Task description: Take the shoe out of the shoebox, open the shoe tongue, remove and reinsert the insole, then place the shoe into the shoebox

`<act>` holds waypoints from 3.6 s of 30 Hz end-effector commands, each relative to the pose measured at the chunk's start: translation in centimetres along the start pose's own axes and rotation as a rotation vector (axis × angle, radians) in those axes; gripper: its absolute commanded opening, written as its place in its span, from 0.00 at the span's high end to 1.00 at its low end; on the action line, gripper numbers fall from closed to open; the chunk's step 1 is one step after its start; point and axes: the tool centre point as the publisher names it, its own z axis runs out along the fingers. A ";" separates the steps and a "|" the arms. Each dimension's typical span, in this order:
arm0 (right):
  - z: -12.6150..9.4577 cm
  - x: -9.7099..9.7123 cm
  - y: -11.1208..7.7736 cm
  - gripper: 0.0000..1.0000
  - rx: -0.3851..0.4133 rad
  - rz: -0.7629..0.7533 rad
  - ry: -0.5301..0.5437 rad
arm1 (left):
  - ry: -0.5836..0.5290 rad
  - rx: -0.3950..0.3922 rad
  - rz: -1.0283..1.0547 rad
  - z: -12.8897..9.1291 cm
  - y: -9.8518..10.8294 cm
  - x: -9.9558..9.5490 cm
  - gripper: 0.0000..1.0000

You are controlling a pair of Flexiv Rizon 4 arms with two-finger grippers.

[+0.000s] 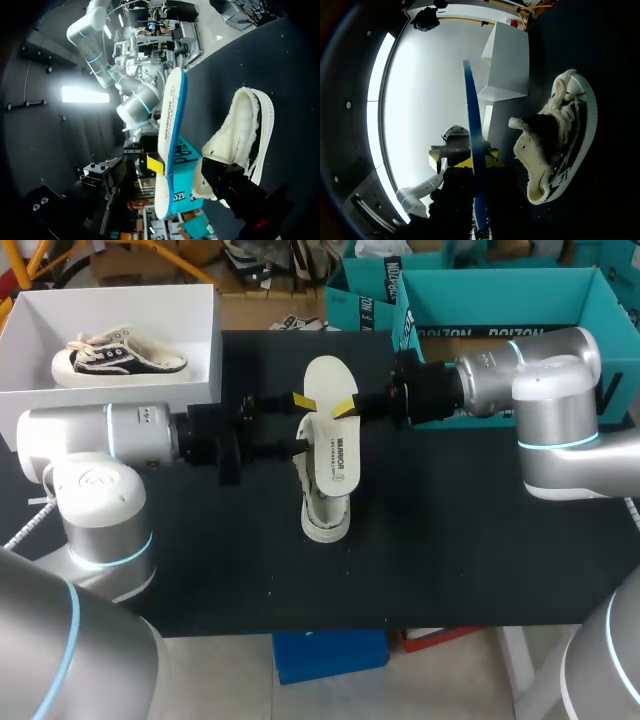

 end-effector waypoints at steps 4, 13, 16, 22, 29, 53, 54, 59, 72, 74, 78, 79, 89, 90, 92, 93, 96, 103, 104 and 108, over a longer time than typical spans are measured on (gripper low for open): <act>0.1 0.0 0.0 1.00 0.000 0.001 -0.002 | -0.072 -0.010 -0.023 -0.3 0.0 0.3 0.00; 0.1 0.0 0.0 1.00 0.000 0.001 -0.002 | -0.168 -0.063 -0.056 0.2 1.1 0.5 0.00; 0.1 0.0 0.0 1.00 0.000 0.001 -0.002 | -0.196 -0.083 -0.062 0.6 1.3 0.1 0.00; 0.1 0.0 0.0 1.00 0.000 0.001 -0.002 | -0.216 -0.096 -0.058 1.6 1.7 -0.5 0.00; 0.1 0.0 0.0 1.00 0.000 0.001 -0.002 | -0.183 -0.112 -0.038 1.9 2.1 -0.5 0.23; 0.1 0.0 0.0 1.00 0.000 0.001 -0.002 | -0.177 -0.119 -0.043 2.6 3.3 -0.1 0.75; 0.1 0.0 0.0 1.00 0.000 0.001 -0.002 | -0.174 -0.118 -0.042 2.7 3.3 -0.1 0.75; 0.1 0.0 0.0 1.00 0.000 0.001 -0.002 | -0.165 -0.111 -0.040 2.8 3.4 0.0 1.00; 0.1 0.0 0.1 0.00 0.000 0.002 -0.001 | -0.141 -0.099 -0.046 2.5 3.0 0.7 1.00; -0.2 -0.1 0.0 0.00 -0.022 0.008 -0.022 | -0.130 -0.091 -0.048 2.5 2.8 0.6 1.00; -1.0 0.1 -0.4 0.00 -0.060 0.012 -0.076 | -0.085 -0.077 -0.092 2.6 2.4 0.6 1.00; -1.2 0.2 -0.6 0.00 -0.071 0.013 -0.086 | -0.073 -0.077 -0.102 2.6 2.3 0.7 1.00; -3.4 0.8 -3.1 0.00 -0.164 0.032 -0.173 | 0.050 -0.048 -0.196 2.2 -0.2 1.4 1.00; -3.6 0.9 -3.3 0.00 -0.173 0.033 -0.180 | 0.066 -0.044 -0.206 2.1 -0.5 1.5 1.00; -3.9 1.2 -3.9 0.00 -0.189 0.036 -0.193 | 0.084 -0.038 -0.231 1.9 -1.1 1.7 1.00; -4.0 1.3 -4.2 0.00 -0.204 0.034 -0.205 | 0.094 -0.038 -0.236 1.7 -1.3 1.7 1.00; -4.6 1.7 -5.3 0.00 -0.240 0.034 -0.256 | 0.126 -0.032 -0.252 1.3 -2.0 1.8 1.00; -6.0 2.9 -8.2 0.00 -0.346 0.036 -0.321 | 0.183 0.016 -0.280 0.3 -4.3 2.1 1.00; -6.1 3.0 -8.6 0.00 -0.358 0.037 -0.330 | 0.187 0.019 -0.284 0.1 -4.6 2.2 1.00; -6.5 3.5 -10.2 0.00 -0.397 0.038 -0.352 | 0.216 0.029 -0.302 -0.4 -5.4 2.7 1.00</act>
